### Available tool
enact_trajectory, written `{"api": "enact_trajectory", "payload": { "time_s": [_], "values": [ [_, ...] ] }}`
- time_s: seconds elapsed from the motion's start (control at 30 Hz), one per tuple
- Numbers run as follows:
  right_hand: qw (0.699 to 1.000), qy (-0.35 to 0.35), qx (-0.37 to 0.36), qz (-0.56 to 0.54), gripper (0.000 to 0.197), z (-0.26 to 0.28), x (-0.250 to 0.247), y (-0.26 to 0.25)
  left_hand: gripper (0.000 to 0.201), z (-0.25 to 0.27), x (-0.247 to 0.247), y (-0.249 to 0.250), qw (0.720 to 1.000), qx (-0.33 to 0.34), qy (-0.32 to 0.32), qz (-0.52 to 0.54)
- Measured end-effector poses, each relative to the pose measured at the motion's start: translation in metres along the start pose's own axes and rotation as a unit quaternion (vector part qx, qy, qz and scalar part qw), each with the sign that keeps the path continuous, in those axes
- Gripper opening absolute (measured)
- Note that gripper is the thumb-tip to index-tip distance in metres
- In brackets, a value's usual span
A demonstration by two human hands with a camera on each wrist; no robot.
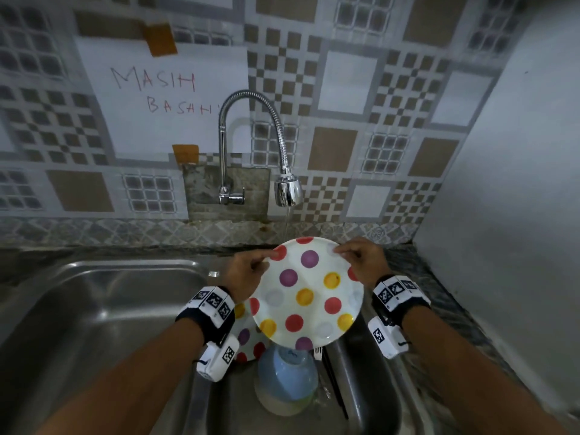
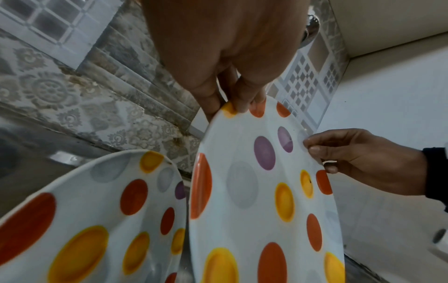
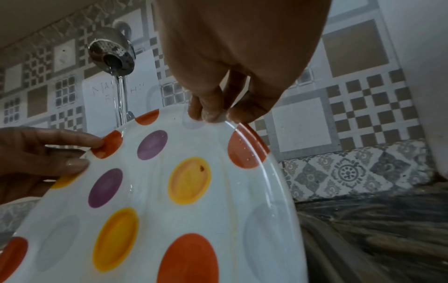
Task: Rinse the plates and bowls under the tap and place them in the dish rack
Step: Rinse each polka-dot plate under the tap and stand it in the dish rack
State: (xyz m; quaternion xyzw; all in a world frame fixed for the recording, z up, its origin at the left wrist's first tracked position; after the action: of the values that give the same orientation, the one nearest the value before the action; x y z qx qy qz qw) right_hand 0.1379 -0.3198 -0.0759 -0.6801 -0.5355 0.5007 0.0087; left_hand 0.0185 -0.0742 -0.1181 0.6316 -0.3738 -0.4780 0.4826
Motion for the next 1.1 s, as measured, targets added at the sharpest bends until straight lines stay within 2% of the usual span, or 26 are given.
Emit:
{"api": "enact_trajectory", "payload": {
  "time_s": [0.17,0.3,0.4,0.5,0.6,0.73,0.87,1.0,1.1],
  "values": [
    [0.999,0.038,0.019,-0.002,0.018,0.019,-0.026,0.001,0.04,-0.006,0.015,0.021,0.999,0.024,0.01,-0.043],
    [0.998,0.056,0.014,0.013,0.026,0.026,-0.042,0.003,0.038,-0.014,0.028,0.036,0.999,0.03,-0.002,-0.023],
    [0.998,0.051,0.049,0.004,0.029,0.036,-0.044,0.019,0.039,-0.022,0.03,0.04,1.0,0.004,-0.006,0.016],
    [0.995,0.002,0.099,-0.03,0.035,0.048,-0.036,0.033,0.035,-0.026,0.026,0.04,0.999,-0.01,-0.008,0.045],
    [0.991,-0.039,0.122,-0.034,0.026,0.06,-0.027,0.036,0.027,-0.028,0.018,0.042,0.997,-0.011,0.019,0.073],
    [0.99,-0.027,0.12,-0.063,0.034,0.067,-0.016,0.033,0.03,-0.027,0.008,0.043,0.994,-0.013,0.037,0.105],
    [0.992,-0.003,0.118,-0.053,0.027,0.066,-0.007,0.028,0.033,-0.02,-0.008,0.036,0.988,-0.024,0.058,0.142],
    [0.984,-0.018,0.148,-0.102,0.031,0.064,0.014,0.024,0.028,-0.007,-0.03,0.015,0.985,-0.057,0.08,0.143],
    [0.976,-0.042,0.167,-0.133,0.026,0.065,0.03,0.016,0.025,0.006,-0.045,-0.003,0.982,-0.076,0.092,0.148]
  ]
}}
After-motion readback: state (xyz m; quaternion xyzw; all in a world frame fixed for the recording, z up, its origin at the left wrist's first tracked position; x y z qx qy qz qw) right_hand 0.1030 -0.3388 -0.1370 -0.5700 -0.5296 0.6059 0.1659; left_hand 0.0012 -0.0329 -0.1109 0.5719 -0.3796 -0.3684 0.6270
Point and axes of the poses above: each hand's wrist, its own z-axis away from the middle knuckle, its own x-axis out of the palm, y = z × x, the point moved 7 cm from there along -z, towards the middle knuckle, and after that the axes turned 10 degrees about -x, right-handed, at the moved point
